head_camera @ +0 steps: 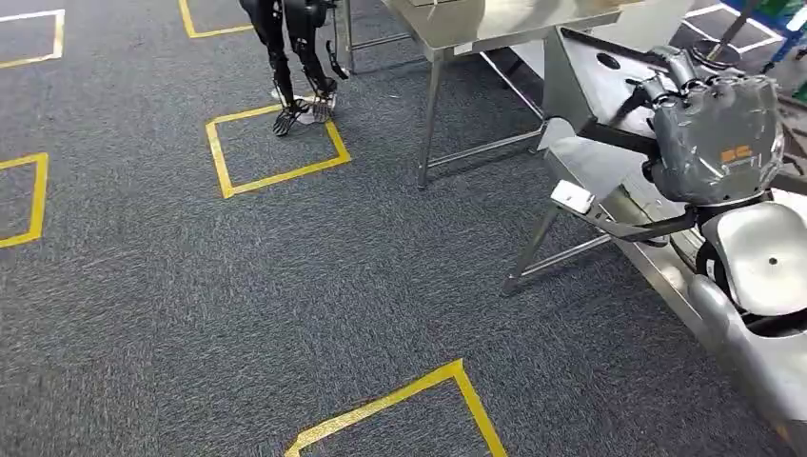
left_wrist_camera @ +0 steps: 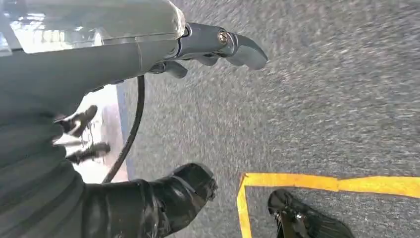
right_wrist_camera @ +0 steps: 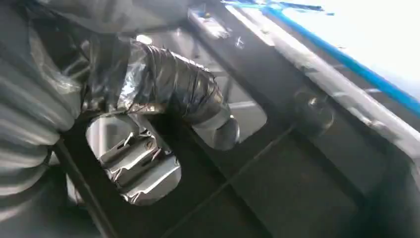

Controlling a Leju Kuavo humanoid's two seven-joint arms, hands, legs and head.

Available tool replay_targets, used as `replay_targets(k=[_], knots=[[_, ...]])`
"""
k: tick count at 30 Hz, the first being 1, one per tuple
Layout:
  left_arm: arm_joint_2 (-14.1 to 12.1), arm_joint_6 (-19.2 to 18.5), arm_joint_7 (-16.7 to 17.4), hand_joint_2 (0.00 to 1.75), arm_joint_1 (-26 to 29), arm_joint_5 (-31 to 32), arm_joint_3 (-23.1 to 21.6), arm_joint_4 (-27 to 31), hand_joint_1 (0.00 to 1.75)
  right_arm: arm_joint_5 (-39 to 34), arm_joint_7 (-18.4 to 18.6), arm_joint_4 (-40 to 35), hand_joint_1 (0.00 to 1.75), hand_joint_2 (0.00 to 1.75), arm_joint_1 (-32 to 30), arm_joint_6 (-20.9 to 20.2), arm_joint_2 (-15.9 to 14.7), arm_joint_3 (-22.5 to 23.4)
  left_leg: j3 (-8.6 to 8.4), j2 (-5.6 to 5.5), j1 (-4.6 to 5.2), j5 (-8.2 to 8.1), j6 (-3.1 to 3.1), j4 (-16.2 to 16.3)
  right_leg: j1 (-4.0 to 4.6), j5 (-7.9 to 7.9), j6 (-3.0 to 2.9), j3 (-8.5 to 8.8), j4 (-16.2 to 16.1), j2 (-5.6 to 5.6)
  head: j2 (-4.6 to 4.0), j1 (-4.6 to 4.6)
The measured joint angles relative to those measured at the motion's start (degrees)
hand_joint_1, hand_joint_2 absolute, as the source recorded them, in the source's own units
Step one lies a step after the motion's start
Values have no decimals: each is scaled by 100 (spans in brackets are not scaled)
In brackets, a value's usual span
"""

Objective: Take the parts from the cabinet and place them on the table.

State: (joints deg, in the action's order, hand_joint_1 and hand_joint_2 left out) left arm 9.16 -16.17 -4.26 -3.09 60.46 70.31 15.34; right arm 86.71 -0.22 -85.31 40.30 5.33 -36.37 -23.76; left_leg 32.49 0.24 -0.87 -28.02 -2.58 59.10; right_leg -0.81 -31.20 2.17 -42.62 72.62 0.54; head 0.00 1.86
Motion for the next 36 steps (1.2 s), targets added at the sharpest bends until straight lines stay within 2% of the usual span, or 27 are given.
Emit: replay_targets(k=[1,2,3,5,6,7,10,11,13,14,16,17,18,20,21,22,23,25,26,27,28,29,31,32,33,34,36], knots=[[0,0,0,175,-1,2,0,0,0,9,2,9,175,175,-22,-7,-4,0,3,89,12,-8,-8,1,-8,-108,9,-188,374,-28,0,0],[0,0,0,175,-2,2,0,0,0,15,9,18,175,175,-26,-9,-13,0,0,168,18,-16,-12,1,-13,-53,8,-229,440,-37,2,0],[-2,0,0,175,-4,2,0,0,0,15,18,22,175,175,-24,-11,-22,2,-10,239,27,-26,-12,1,-11,111,-2,-124,233,-49,0,0],[-2,0,-2,175,-19,7,0,0,0,17,42,28,175,175,-24,-24,-98,15,-47,370,43,-55,-3,1,12,592,-64,442,-781,-152,0,0],[0,0,-2,175,-19,13,0,0,0,20,50,35,175,175,-26,-24,-173,50,-68,422,49,-70,9,0,64,633,-120,680,-1260,-407,0,0],[0,-2,-2,175,-17,15,2,0,0,20,54,44,175,175,-32,-22,-231,107,-64,460,88,-88,39,4,145,588,-162,716,-1322,-537,0,2],[0,-11,4,175,-20,22,2,0,0,22,61,94,175,175,-184,-7,-378,354,-109,614,48,-113,102,-26,188,596,-235,700,-1338,-327,0,2],[6,-15,9,175,-30,31,2,0,0,28,61,122,175,175,-269,4,-448,469,-135,655,57,-141,141,-30,175,636,-289,784,-1432,-246,2,4],[15,-17,11,175,-13,39,4,0,0,50,72,169,175,175,-371,24,-479,614,9,190,29,-406,153,341,106,690,-359,826,-1519,-161,0,4],[15,-17,11,175,-1,37,4,0,0,70,74,199,175,175,-388,53,-465,647,197,70,26,-605,156,733,106,691,-366,818,-1519,-104,0,9],[-4,-13,11,175,9,39,7,0,0,92,68,240,175,175,-490,66,-465,664,626,4,26,-913,179,1563,108,682,-379,818,-1512,41,0,9],[-4,-13,11,175,10,39,11,0,0,98,68,260,175,175,-546,61,-461,671,737,4,26,-885,190,1720,104,678,-378,818,-1503,114,0,9],[-4,-15,11,175,11,39,13,0,0,112,70,286,175,175,-595,50,-455,691,717,3,23,-709,201,1592,88,667,-369,821,-1488,194,0,9],[-4,-15,11,175,8,48,20,0,0,166,123,361,175,175,-680,42,-435,759,373,-72,-3,-128,229,712,46,619,-308,819,-1407,355,0,9],[-4,-15,9,175,13,57,22,0,0,212,140,413,175,175,-710,42,-422,789,176,-266,-37,88,239,228,28,577,-271,803,-1344,419,0,9],[-4,-17,9,175,23,59,24,0,0,247,159,463,175,175,-734,48,-413,802,139,-600,-52,-35,245,176,33,549,-228,750,-1291,478,0,7],[-4,-17,9,175,15,66,24,0,0,267,177,518,175,175,-751,50,-400,802,136,-529,-53,-5,186,150,40,553,-204,694,-1241,556,0,0],[-4,-20,-7,175,-9,68,26,0,0,291,223,647,175,175,-822,79,-378,809,130,-394,6,-3,141,159,-16,600,-125,668,-1282,688,2,9],[-4,-17,-17,175,-19,48,30,0,0,291,254,700,175,175,-851,79,-378,815,117,-324,-14,22,100,118,-16,608,-96,658,-1281,753,0,4],[-4,-17,-22,175,-24,35,33,0,0,291,282,752,175,175,-886,79,-374,822,97,-251,-31,47,57,77,-17,569,-85,638,-1231,538,0,2],[-4,-17,-35,175,-17,31,37,0,0,291,308,798,175,175,-879,79,-367,824,81,-190,-23,47,25,58,21,450,-60,561,-1043,220,0,-4],[-4,-17,-42,175,-13,16,44,0,0,299,326,841,175,175,-874,79,-332,824,81,-109,-5,47,6,53,9,238,-34,353,-640,67,0,-2],[-4,-137,17,175,-14,-68,94,0,0,306,324,950,175,175,-876,74,-256,780,85,27,18,30,-19,54,-15,-94,-14,-77,212,-21,0,-2],[-7,-188,39,175,-16,-109,127,0,0,306,323,1023,175,175,-872,74,-221,741,82,103,24,21,-24,55,-25,-118,-12,-213,452,-30,0,-2],[-9,-203,44,175,-17,-109,131,0,0,306,326,1105,175,175,-861,77,-182,702,72,180,29,7,-25,55,-35,-3,-13,-202,387,-34,2,-2],[-11,-212,48,175,-20,-107,131,0,0,306,341,1167,175,175,-846,77,-144,666,57,242,32,-5,-20,55,-38,201,-24,-53,91,-53,0,-2],[-9,-223,59,175,-29,-109,136,0,0,306,411,1270,175,175,-782,79,-79,575,3,368,37,-46,6,54,-20,697,-77,508,-960,-234,0,-2]])
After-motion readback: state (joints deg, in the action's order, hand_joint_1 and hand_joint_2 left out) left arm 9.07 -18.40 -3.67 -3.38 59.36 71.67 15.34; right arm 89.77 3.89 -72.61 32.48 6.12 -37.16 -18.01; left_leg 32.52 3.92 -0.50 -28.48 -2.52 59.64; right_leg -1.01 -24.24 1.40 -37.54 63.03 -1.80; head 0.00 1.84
